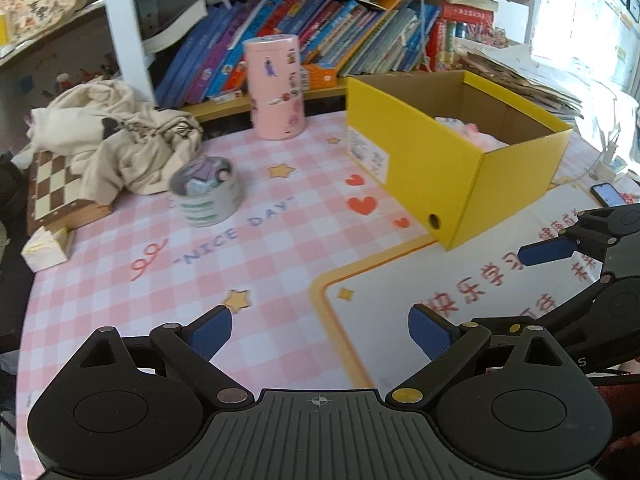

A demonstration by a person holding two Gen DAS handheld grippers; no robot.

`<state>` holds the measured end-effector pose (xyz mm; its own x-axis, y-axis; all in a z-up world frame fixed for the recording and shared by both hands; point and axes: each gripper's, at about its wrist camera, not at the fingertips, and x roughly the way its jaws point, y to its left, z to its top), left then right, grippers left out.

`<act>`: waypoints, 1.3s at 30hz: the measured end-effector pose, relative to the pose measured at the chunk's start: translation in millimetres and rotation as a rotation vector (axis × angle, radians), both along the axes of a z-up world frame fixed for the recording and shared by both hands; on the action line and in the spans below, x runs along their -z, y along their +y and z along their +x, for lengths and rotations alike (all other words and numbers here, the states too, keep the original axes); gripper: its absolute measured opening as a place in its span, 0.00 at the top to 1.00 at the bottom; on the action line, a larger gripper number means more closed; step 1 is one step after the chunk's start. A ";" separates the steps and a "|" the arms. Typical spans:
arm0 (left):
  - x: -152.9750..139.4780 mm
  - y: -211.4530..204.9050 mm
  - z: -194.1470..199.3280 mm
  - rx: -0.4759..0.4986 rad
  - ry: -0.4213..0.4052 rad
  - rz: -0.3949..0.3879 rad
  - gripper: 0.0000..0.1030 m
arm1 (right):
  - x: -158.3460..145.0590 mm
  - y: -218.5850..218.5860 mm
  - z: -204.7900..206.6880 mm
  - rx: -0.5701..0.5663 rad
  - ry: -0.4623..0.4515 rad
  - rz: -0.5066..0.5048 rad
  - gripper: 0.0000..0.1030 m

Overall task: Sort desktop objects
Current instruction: 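Withdraw both open tools up and away from the yellow box, then move the left tool down toward the tape roll holding the toy car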

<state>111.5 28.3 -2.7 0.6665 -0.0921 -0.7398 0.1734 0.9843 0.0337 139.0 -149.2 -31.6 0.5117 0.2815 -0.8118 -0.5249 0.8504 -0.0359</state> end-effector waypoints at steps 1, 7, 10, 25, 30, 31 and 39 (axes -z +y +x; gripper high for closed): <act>-0.5 5.1 -0.9 -0.003 -0.003 0.001 0.06 | 0.0 5.0 -0.6 -0.003 -0.003 0.001 0.19; -4.3 31.4 -4.9 -0.026 -0.030 0.006 0.06 | -2.5 32.0 -1.7 -0.026 -0.032 0.003 0.19; -6.6 42.3 -5.5 -0.039 -0.046 0.000 0.06 | -4.6 41.8 0.2 -0.034 -0.046 0.003 0.19; -12.7 80.6 21.0 -0.112 -0.129 -0.058 0.05 | -36.3 68.6 43.8 -0.027 -0.123 0.022 0.17; -15.8 87.5 37.4 -0.126 -0.158 -0.061 0.05 | -48.8 79.5 68.0 -0.025 -0.159 0.042 0.17; -16.2 88.7 40.4 -0.128 -0.163 -0.062 0.05 | -50.0 81.7 72.6 -0.027 -0.164 0.042 0.17; -13.6 100.9 68.3 -0.153 -0.159 -0.089 0.05 | -47.8 94.0 110.4 -0.005 -0.133 0.071 0.17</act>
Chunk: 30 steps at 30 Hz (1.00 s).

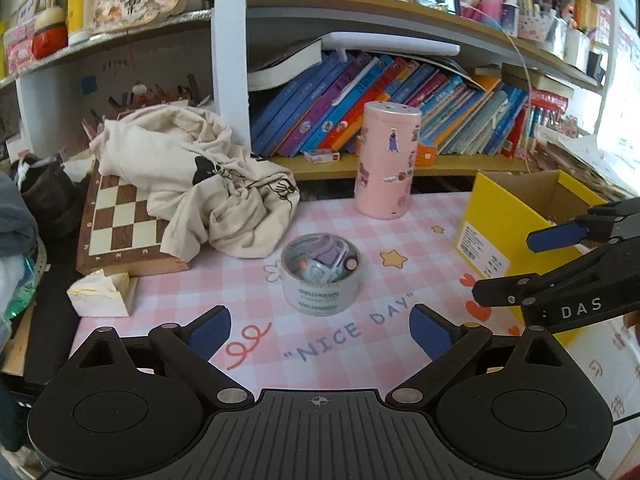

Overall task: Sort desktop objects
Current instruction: 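Move the left tool down toward the tape roll holding the toy car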

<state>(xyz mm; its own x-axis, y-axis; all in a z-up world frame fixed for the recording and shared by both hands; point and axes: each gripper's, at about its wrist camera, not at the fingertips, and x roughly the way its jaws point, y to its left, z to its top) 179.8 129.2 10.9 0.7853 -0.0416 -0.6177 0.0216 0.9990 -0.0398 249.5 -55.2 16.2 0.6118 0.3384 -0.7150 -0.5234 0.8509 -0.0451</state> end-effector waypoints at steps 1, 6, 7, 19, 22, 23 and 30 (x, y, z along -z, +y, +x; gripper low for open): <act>0.9 1.5 3.2 -0.003 0.003 -0.009 0.05 | 0.5 1.4 4.6 0.003 0.004 0.005 0.17; 6.6 4.8 19.2 -0.008 0.014 -0.024 0.05 | 3.4 10.6 25.4 0.011 0.022 0.026 0.17; 7.7 5.0 22.3 -0.005 0.016 -0.023 0.05 | 3.9 12.5 29.2 0.010 0.026 0.030 0.17; 37.1 4.0 56.4 0.006 0.055 0.008 0.05 | 19.1 49.3 72.0 -0.041 0.088 0.054 0.21; 44.9 2.7 65.5 0.013 0.047 0.016 0.05 | 22.3 60.8 80.3 -0.065 0.108 0.054 0.21; 48.0 1.7 69.1 0.012 0.046 0.023 0.05 | 22.3 63.3 83.0 -0.068 0.110 0.057 0.21; 67.7 -7.6 95.6 0.009 0.035 0.054 0.05 | 23.2 67.9 97.3 -0.047 0.117 0.073 0.21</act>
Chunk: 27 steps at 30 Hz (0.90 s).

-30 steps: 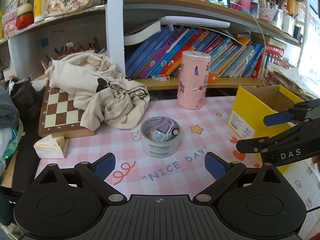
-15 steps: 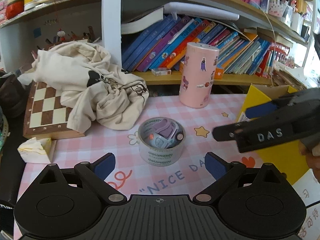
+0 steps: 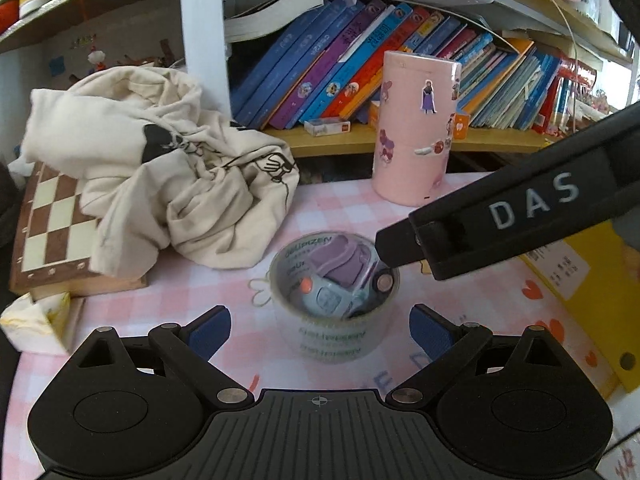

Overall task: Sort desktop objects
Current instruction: 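Move the left tool down toward the tape roll holding the toy car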

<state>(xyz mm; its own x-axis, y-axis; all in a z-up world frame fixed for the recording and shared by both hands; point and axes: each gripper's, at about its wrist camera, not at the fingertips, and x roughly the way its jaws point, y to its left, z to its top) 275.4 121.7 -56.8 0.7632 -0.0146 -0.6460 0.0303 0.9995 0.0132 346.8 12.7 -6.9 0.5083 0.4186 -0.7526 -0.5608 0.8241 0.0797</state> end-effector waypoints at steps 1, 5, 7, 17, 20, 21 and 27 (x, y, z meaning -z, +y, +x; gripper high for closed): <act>3.1 -1.1 4.0 0.000 0.000 0.010 0.05 | 1.2 -1.2 1.0 0.006 0.003 -0.002 0.21; 13.5 -2.8 17.8 -0.005 0.010 0.036 0.05 | 5.1 -7.7 3.9 0.033 0.020 0.000 0.21; 15.9 -2.7 21.3 -0.002 0.004 0.029 0.05 | 6.1 -11.5 5.2 0.049 0.023 0.003 0.21; 28.2 -5.2 31.2 -0.012 -0.035 0.011 0.16 | 3.4 -26.4 6.0 0.105 0.005 0.000 0.19; 28.4 -7.3 30.9 0.017 -0.043 0.004 0.19 | 2.4 -28.7 5.3 0.112 -0.001 -0.004 0.19; 27.9 -8.2 29.5 0.033 -0.040 0.006 0.19 | 1.9 -29.4 4.8 0.113 -0.004 -0.005 0.19; 20.6 -14.8 8.9 0.140 -0.030 0.054 0.19 | -0.4 -31.8 -3.3 0.113 -0.009 -0.007 0.19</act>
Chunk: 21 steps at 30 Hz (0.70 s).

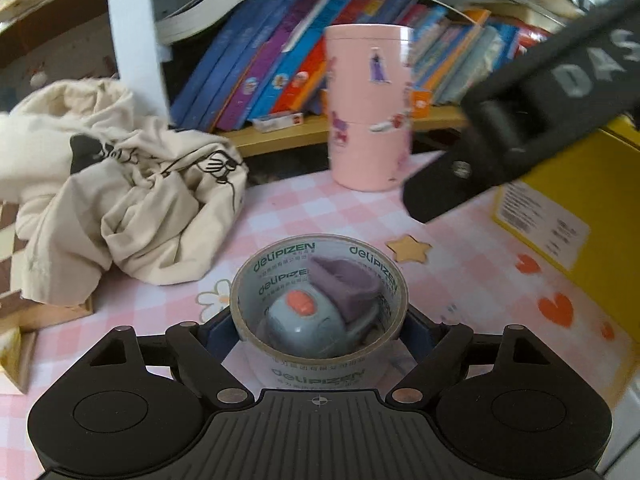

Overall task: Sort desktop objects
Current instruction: 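Move the left tool down toward the tape roll holding the toy car, then close the left tool on the grey tape roll and lift it off the toy car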

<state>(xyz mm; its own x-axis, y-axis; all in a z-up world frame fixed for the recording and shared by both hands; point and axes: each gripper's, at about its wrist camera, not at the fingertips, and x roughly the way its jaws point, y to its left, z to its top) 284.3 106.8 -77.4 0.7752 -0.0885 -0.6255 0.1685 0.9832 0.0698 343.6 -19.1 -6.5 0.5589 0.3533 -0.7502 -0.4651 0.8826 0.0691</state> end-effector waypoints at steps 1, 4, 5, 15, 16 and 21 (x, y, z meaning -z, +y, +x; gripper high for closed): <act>-2.7 0.8 -4.9 0.003 -0.003 -0.007 0.19 | -0.3 -0.4 -2.2 -0.001 0.000 0.000 0.19; -10.6 3.6 -19.2 0.008 -0.012 -0.027 0.19 | -2.7 -3.0 -10.2 0.000 -0.004 0.003 0.19; -12.8 5.4 -23.6 0.002 -0.012 -0.034 0.19 | -4.0 -4.2 -12.6 0.002 -0.007 0.005 0.19; -50.9 41.6 -75.2 -0.126 -0.065 -0.183 0.19 | -14.7 -10.2 -25.1 0.018 -0.036 0.018 0.19; -54.1 48.0 -81.7 -0.148 -0.063 -0.207 0.19 | -13.4 -8.9 -25.4 0.012 -0.031 0.013 0.19; -57.7 73.9 -106.6 -0.252 -0.048 -0.247 0.19 | 5.2 15.1 -31.6 -0.108 0.023 -0.027 0.19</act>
